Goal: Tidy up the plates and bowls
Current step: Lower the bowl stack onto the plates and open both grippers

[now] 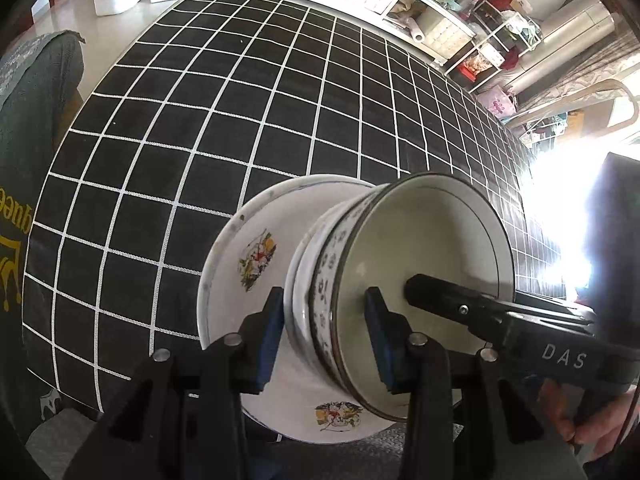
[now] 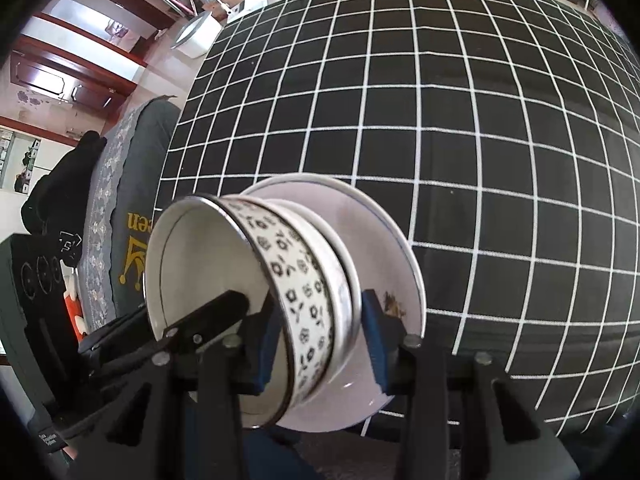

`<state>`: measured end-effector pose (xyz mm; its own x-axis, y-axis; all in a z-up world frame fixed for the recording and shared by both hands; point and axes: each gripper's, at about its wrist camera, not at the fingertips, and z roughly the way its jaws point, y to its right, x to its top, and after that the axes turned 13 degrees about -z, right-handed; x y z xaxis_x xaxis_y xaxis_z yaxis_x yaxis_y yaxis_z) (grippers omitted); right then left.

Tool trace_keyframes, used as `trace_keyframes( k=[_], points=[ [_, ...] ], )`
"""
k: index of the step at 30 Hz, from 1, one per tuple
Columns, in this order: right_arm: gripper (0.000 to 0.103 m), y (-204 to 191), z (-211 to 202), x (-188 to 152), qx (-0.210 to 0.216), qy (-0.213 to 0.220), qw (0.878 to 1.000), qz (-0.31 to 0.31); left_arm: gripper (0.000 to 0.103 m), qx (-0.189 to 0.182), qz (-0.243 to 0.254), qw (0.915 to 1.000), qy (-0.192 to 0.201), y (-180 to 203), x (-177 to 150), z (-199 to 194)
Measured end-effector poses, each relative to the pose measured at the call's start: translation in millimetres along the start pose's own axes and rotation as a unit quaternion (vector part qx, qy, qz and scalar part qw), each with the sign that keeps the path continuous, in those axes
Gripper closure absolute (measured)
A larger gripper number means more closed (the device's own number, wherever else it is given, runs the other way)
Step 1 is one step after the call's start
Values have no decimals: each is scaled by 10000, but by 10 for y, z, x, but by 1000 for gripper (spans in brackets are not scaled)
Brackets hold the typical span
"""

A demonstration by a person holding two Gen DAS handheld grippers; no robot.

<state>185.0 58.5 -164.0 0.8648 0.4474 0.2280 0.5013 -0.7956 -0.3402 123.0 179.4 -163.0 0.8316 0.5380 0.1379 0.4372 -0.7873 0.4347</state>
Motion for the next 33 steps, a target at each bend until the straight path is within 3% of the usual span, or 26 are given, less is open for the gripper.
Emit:
trace_keyframes(
  k=[9, 16, 24, 27, 33],
  points=[
    [59, -4, -128, -53, -52, 195, 9998, -50, 66, 36, 113, 9996, 248, 63, -79, -225],
    [59, -58, -388, -122, -219, 687, 9968, -333, 66, 91, 189, 9977, 651, 123, -160, -479],
    [59, -39, -720, -319, -200, 1263, 9911, -366, 66, 177, 742, 9902, 1172, 442, -423, -727],
    [59, -34, -846, -407, -314, 1429, 9885, -376, 65, 7, 875, 9887, 1220, 554, -477, -780],
    [59, -27, -1149, -621, -646, 1818, 9802, -436, 66, 93, 1010, 9823, 1577, 691, -645, -921]
  ],
)
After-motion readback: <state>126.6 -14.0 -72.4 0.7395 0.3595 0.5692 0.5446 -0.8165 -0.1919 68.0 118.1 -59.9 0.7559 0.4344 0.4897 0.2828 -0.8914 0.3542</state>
